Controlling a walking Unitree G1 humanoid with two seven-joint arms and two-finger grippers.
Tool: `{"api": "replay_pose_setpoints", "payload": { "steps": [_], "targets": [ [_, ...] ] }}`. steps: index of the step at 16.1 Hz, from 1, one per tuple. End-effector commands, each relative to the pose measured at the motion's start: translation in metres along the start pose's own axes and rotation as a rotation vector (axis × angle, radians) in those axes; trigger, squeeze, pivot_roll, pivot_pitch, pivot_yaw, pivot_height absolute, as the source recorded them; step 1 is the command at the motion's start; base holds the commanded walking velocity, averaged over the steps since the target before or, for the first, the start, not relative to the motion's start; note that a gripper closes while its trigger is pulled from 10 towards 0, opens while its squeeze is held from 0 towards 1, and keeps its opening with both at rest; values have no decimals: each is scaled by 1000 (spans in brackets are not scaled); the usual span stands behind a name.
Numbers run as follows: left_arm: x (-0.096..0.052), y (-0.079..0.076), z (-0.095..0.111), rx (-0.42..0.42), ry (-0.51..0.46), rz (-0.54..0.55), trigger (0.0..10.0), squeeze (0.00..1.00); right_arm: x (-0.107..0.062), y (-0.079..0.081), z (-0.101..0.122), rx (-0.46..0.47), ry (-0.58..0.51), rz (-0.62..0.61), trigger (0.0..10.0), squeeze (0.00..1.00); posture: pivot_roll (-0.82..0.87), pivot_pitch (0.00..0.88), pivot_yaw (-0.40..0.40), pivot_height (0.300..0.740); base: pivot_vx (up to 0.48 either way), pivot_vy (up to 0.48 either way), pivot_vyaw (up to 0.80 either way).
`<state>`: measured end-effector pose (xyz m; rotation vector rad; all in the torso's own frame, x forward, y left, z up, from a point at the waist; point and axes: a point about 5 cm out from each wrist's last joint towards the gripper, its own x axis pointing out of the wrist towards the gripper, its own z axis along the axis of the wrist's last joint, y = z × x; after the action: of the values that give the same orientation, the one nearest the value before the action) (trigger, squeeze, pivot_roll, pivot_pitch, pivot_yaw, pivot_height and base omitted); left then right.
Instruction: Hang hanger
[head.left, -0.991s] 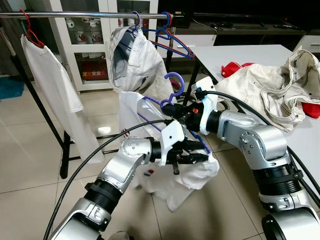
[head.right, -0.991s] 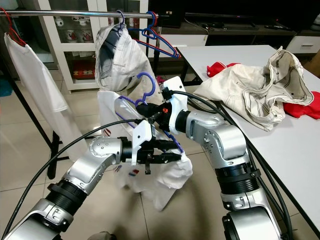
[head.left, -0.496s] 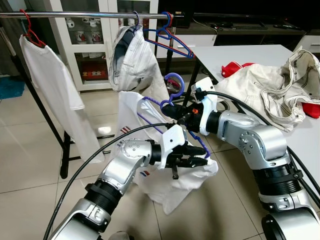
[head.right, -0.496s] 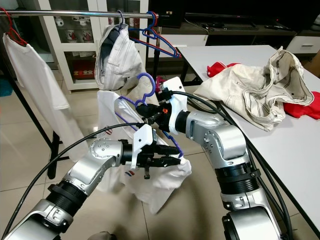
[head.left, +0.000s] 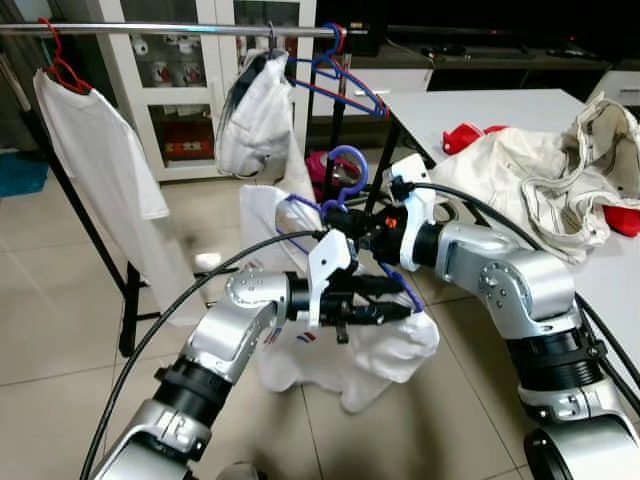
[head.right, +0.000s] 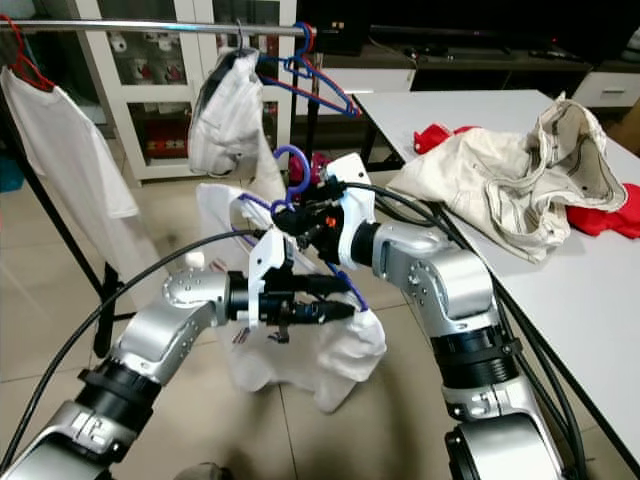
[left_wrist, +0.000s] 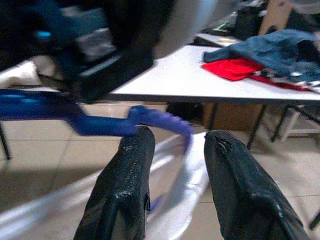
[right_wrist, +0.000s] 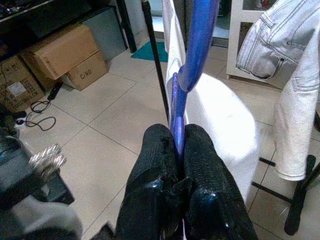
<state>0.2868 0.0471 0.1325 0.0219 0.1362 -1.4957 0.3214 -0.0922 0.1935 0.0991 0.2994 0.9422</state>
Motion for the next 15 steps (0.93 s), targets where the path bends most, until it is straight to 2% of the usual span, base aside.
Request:
{"api": "replay_pose_setpoints", "payload": {
  "steps": [1, 3, 5, 8, 11, 13, 14, 15],
  "targets": [
    [5, -6, 1, 3, 9, -43, 10000, 0, -3, 0, 10, -23, -20, 13, 10000, 0, -19, 0, -90, 740, 0, 0, 0],
    [10, -9, -7, 40, 60, -40, 10000, 0, -3, 0, 11, -27, -19, 16, 10000, 0, -20, 0, -93, 740, 0, 0, 0],
    [16, -3, -11, 76, 77, 28, 10000, 0, -2, 1, 14, -32, -22, 23, 10000, 0, -24, 0, -93, 740, 0, 0, 0],
    [15, 4, -11, 107, 101, 62, 10000, 0, -2, 2, 15, -35, -24, 29, 10000, 0, -31, 0, -89, 740, 0, 0, 0],
    [13, 5, -10, 100, 80, 66, 10000, 0, -2, 2, 15, -35, -25, 29, 10000, 0, -32, 0, -87, 740, 0, 0, 0],
    [14, 5, -8, 92, 50, 62, 3255, 0, -2, 1, 16, -36, -25, 29, 10000, 0, -32, 0, -86, 740, 0, 0, 0],
    [14, 5, -8, 91, 46, 60, 1020, 0, -2, 1, 16, -36, -26, 29, 10000, 0, -32, 0, -86, 740, 0, 0, 0],
    [15, 5, -8, 89, 42, 54, 0, 0, -2, 1, 16, -37, -27, 29, 10000, 0, -32, 0, -85, 740, 0, 0, 0]
  ]
}}
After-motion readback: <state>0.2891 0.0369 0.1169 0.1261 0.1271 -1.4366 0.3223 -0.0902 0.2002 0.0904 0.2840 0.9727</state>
